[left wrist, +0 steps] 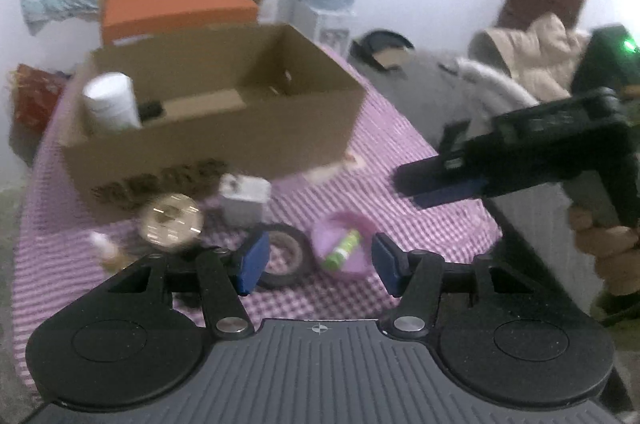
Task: Organize rigid objects
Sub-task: 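Grasp the green glue stick in the pink bowl with the right tool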
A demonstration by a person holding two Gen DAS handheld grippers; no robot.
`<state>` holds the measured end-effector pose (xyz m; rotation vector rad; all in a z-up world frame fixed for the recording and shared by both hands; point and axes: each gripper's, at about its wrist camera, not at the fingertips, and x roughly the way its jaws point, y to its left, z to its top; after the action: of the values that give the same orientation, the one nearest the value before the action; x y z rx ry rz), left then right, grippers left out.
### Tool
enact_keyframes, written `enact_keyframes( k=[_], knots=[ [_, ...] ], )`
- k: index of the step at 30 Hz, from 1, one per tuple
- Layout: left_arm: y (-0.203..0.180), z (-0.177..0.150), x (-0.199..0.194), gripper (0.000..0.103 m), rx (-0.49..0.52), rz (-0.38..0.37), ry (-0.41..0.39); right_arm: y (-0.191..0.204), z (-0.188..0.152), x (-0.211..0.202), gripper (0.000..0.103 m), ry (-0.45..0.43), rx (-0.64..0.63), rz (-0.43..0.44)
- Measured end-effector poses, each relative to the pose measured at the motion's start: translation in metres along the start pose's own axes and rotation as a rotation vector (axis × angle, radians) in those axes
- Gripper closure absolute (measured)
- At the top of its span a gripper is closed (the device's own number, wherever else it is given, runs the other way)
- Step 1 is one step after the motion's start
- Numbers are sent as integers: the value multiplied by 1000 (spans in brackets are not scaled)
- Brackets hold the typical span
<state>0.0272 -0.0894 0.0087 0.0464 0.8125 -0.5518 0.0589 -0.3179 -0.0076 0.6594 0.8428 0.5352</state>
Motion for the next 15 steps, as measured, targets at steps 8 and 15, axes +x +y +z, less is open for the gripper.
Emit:
enact_keyframes(
  k=[8,15],
  knots=[
    [-17,-9,49,61,42,23,84,-21,-5,40,58,133,74,-71],
    [-23,-12,67,74,68,-8,135,-28,0,64,63,217,101,-130]
  ],
)
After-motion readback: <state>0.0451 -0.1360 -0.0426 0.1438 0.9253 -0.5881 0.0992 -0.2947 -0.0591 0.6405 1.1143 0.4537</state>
